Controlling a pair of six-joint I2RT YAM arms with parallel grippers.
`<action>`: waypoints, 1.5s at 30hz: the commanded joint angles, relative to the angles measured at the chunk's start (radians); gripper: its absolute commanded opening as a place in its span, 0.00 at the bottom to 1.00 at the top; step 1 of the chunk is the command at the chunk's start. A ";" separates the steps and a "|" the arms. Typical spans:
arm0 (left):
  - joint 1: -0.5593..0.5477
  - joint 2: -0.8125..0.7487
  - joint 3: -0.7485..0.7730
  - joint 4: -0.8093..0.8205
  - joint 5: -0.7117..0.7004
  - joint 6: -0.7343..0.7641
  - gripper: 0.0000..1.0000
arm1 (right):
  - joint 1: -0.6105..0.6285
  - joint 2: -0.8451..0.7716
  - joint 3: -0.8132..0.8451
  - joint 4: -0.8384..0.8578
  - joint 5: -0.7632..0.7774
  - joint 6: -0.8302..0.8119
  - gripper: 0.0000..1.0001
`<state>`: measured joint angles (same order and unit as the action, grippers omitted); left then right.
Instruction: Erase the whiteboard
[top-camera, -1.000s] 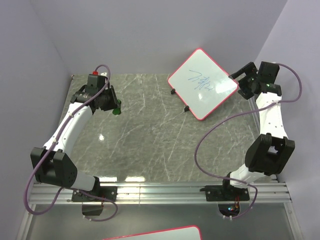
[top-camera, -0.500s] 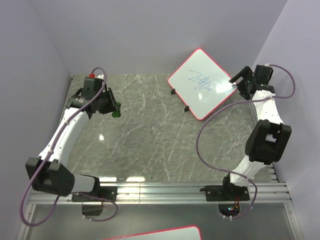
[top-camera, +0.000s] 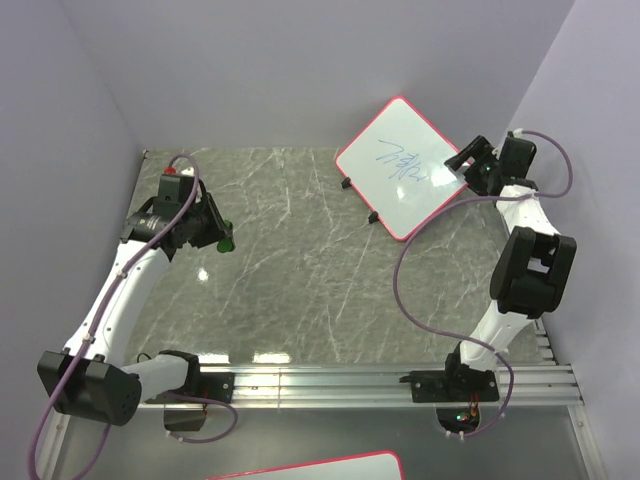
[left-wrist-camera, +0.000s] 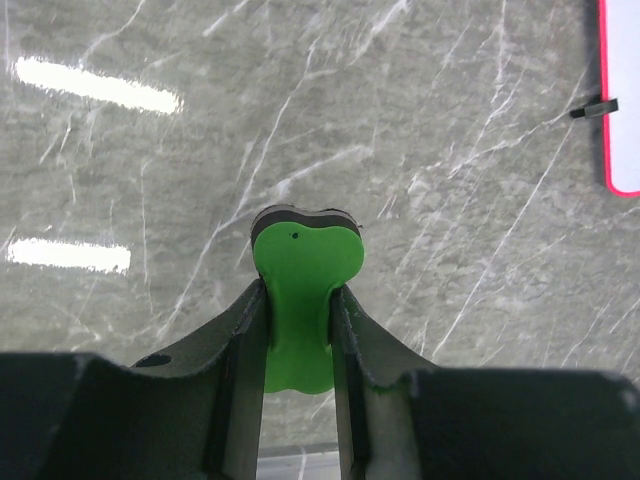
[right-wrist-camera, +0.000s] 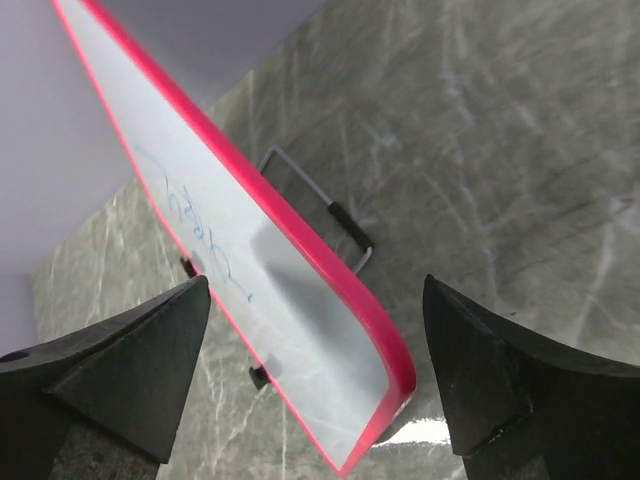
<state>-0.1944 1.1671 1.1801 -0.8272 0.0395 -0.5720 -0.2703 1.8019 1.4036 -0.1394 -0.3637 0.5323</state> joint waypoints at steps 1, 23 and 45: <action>-0.002 -0.017 0.052 -0.050 -0.015 -0.022 0.00 | 0.008 0.013 -0.073 0.138 -0.121 0.004 0.91; -0.004 -0.066 0.021 -0.101 0.016 -0.052 0.00 | 0.046 -0.075 -0.391 0.432 -0.285 0.047 0.03; -0.004 -0.145 -0.054 -0.069 0.017 -0.083 0.00 | 0.265 -0.214 -0.551 0.423 -0.313 0.109 0.00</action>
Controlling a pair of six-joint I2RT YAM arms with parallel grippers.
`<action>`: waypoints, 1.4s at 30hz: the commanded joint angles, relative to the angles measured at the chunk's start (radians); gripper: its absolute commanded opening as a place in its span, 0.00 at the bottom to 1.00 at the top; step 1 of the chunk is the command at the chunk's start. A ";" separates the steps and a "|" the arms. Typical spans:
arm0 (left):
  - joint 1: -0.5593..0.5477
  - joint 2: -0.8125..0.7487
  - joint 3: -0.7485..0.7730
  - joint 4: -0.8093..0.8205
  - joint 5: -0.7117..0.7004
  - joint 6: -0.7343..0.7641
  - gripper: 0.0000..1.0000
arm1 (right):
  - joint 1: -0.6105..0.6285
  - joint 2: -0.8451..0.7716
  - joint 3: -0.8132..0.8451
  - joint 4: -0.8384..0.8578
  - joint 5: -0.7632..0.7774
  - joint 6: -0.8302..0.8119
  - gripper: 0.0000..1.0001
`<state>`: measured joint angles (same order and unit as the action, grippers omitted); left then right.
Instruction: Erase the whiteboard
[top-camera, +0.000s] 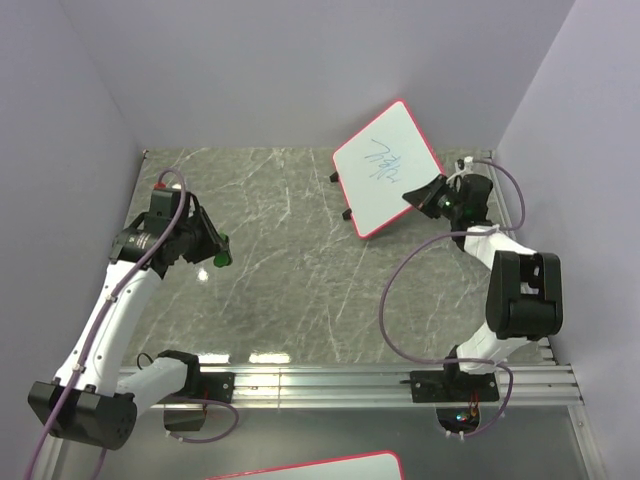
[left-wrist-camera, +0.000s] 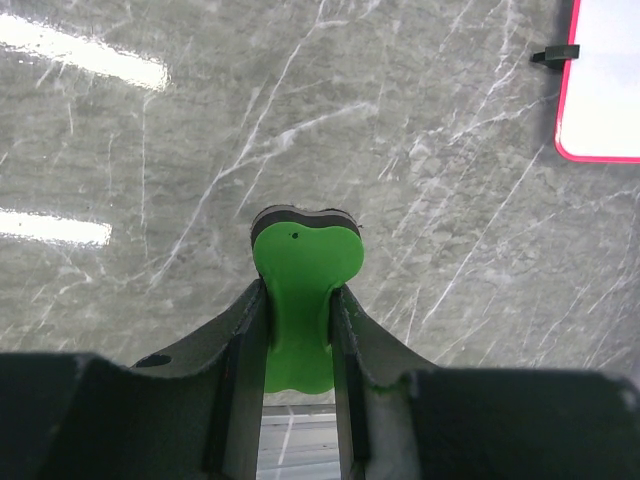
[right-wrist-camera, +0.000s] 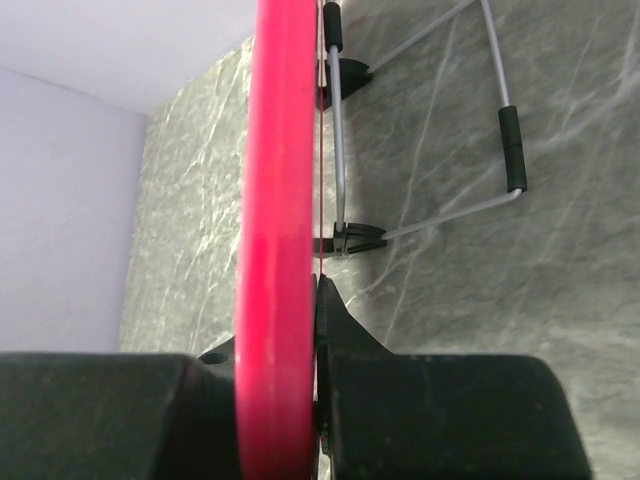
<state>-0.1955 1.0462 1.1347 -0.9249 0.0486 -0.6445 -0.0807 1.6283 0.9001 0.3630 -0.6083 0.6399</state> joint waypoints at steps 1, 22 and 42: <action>-0.002 -0.028 -0.012 0.032 0.007 -0.011 0.00 | 0.102 -0.050 -0.055 -0.082 -0.067 0.001 0.00; -0.004 -0.061 -0.105 0.132 -0.001 -0.020 0.00 | 0.386 -0.169 -0.104 -0.193 -0.117 -0.005 0.00; -0.395 0.552 0.192 0.526 0.102 -0.020 0.00 | 0.487 -0.234 -0.204 -0.291 -0.059 0.010 0.00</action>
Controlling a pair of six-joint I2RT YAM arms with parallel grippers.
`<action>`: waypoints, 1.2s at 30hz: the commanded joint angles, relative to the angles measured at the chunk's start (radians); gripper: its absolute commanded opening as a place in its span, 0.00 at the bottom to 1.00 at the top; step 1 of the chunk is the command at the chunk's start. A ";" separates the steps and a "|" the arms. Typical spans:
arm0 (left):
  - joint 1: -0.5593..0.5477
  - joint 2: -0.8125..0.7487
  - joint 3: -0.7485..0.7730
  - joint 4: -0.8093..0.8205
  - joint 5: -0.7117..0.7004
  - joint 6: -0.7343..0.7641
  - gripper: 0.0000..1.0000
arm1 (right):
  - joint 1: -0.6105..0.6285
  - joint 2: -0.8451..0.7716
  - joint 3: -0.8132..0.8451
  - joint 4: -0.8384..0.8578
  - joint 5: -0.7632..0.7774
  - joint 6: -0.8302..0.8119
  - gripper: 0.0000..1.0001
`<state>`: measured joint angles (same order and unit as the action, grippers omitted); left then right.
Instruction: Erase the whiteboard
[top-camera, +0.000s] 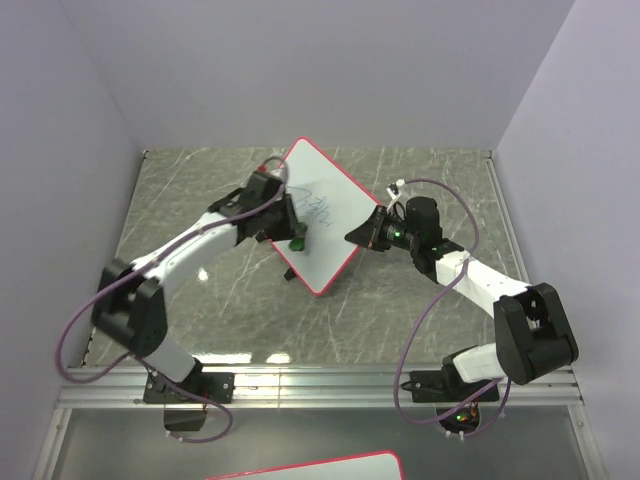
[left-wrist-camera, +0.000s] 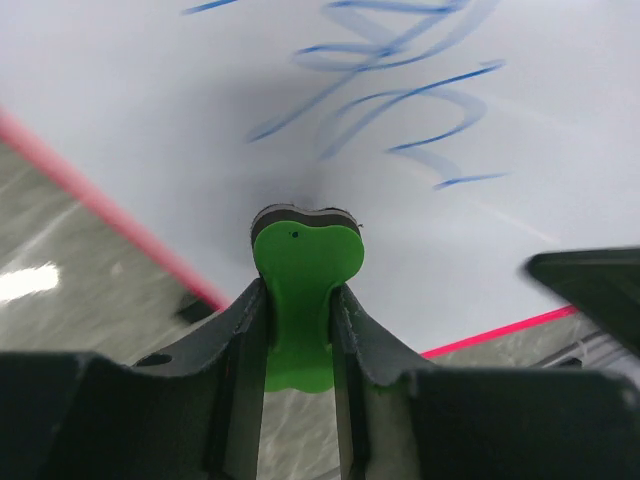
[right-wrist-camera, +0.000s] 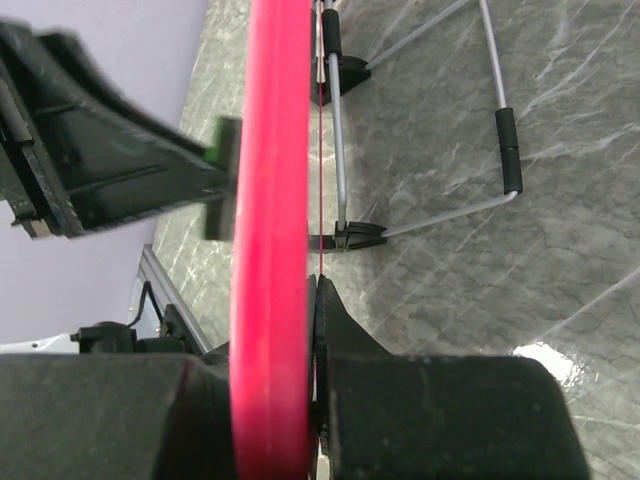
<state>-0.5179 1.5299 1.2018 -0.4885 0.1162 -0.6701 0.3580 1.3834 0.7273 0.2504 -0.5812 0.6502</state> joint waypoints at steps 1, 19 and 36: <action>-0.103 0.093 0.178 0.091 0.034 0.009 0.00 | 0.050 0.017 -0.028 -0.186 -0.085 -0.004 0.00; -0.044 0.205 0.035 0.146 0.119 0.070 0.00 | 0.081 0.045 0.077 -0.275 -0.035 -0.017 0.00; -0.100 0.239 0.204 0.062 0.091 0.159 0.00 | 0.094 0.062 0.072 -0.267 -0.034 -0.026 0.00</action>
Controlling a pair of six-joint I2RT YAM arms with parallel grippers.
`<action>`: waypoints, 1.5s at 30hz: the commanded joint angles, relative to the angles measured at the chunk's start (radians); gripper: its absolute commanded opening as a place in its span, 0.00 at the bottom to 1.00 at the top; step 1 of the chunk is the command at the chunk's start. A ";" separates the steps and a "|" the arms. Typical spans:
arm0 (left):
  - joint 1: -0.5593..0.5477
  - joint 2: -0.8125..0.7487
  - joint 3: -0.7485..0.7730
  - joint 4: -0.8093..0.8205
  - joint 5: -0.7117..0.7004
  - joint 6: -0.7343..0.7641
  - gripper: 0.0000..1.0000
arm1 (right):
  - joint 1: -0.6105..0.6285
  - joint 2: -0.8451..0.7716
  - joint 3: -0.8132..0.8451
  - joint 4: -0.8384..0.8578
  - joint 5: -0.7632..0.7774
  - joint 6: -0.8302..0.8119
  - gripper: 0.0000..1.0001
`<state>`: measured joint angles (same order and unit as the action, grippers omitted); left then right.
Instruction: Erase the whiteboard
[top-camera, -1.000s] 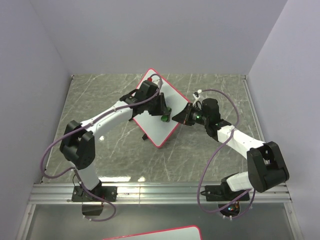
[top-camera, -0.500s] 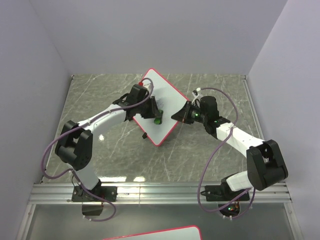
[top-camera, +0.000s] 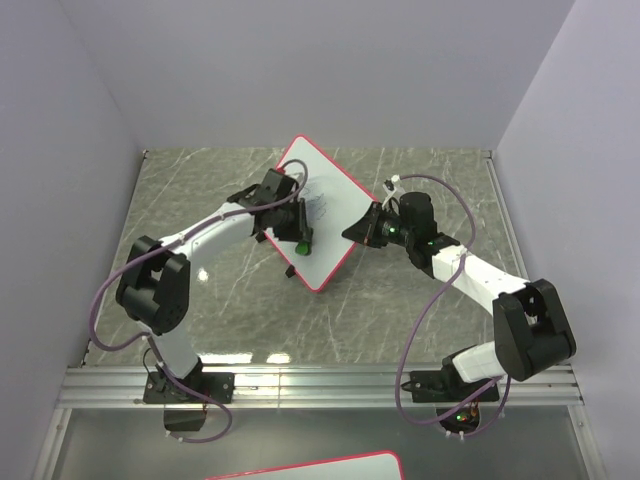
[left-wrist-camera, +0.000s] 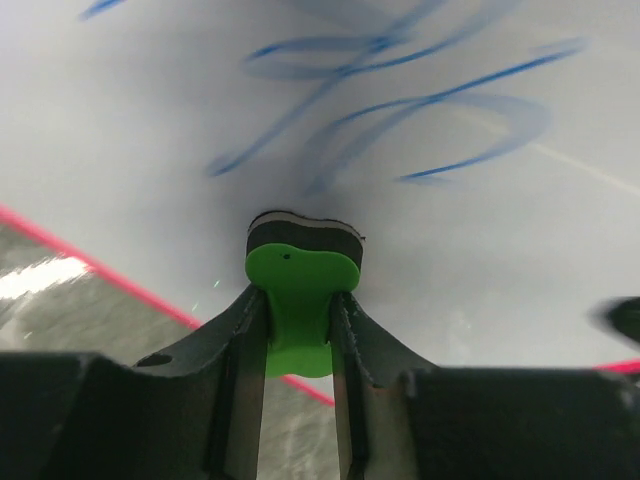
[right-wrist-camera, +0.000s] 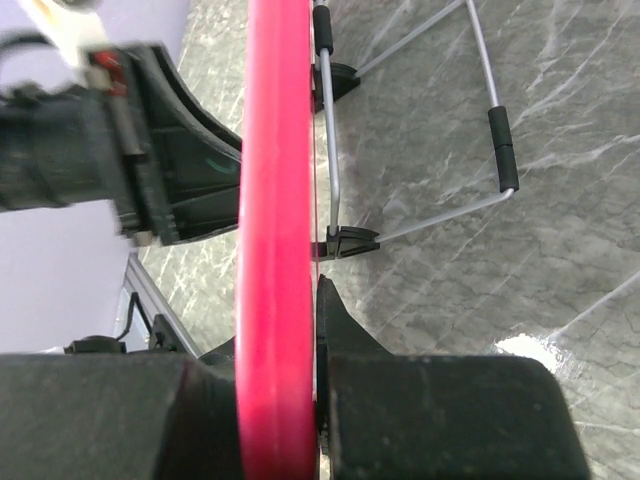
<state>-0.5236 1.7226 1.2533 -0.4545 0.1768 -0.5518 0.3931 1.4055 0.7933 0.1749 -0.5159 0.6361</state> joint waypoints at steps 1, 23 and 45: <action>-0.104 0.051 0.182 0.022 0.042 0.035 0.00 | 0.059 0.042 0.006 -0.192 -0.101 -0.015 0.00; 0.126 0.051 0.000 0.103 0.030 -0.022 0.00 | 0.064 0.061 0.044 -0.253 -0.124 -0.090 0.00; -0.021 0.104 0.281 0.016 0.058 -0.037 0.00 | 0.062 0.062 0.046 -0.284 -0.134 -0.131 0.00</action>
<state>-0.6170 1.8111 1.5898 -0.4435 0.2314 -0.5621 0.4053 1.4460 0.8581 0.1307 -0.5247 0.6048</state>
